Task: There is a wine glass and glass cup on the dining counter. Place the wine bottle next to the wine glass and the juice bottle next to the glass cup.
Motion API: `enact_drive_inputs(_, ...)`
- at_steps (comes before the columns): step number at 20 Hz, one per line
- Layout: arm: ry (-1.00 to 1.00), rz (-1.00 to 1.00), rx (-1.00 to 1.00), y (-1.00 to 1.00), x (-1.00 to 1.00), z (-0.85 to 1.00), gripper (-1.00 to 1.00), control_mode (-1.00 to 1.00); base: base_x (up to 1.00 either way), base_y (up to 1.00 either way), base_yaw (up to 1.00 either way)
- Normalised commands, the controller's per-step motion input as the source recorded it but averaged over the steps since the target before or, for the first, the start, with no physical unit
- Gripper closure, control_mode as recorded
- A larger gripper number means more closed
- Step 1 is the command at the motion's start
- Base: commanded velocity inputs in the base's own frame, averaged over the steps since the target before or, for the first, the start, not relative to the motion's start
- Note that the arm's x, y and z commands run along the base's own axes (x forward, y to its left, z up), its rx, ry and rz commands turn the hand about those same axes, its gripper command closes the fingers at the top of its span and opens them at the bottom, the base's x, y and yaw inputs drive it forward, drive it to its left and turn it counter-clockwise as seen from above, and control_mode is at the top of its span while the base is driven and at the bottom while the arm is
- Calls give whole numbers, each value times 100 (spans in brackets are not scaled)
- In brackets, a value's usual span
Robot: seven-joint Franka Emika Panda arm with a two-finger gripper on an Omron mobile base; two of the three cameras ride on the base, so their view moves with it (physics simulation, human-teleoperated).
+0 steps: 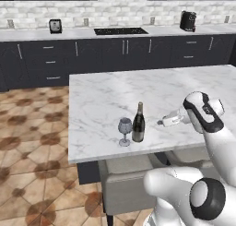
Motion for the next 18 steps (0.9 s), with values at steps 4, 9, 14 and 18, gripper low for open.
enact_drive_inputs(4,6,-12,-11,0,-44,19,-100,-100,0,0,0)
enact_drive_inputs(9,2,-11,-10,0,-50,19,-100,-100,0,0,0)
enact_drive_inputs(14,2,-17,-9,0,-47,15,-100,-100,0,0,0)
enact_drive_inputs(18,0,-23,-8,0,-46,6,-100,-100,0,0,0)
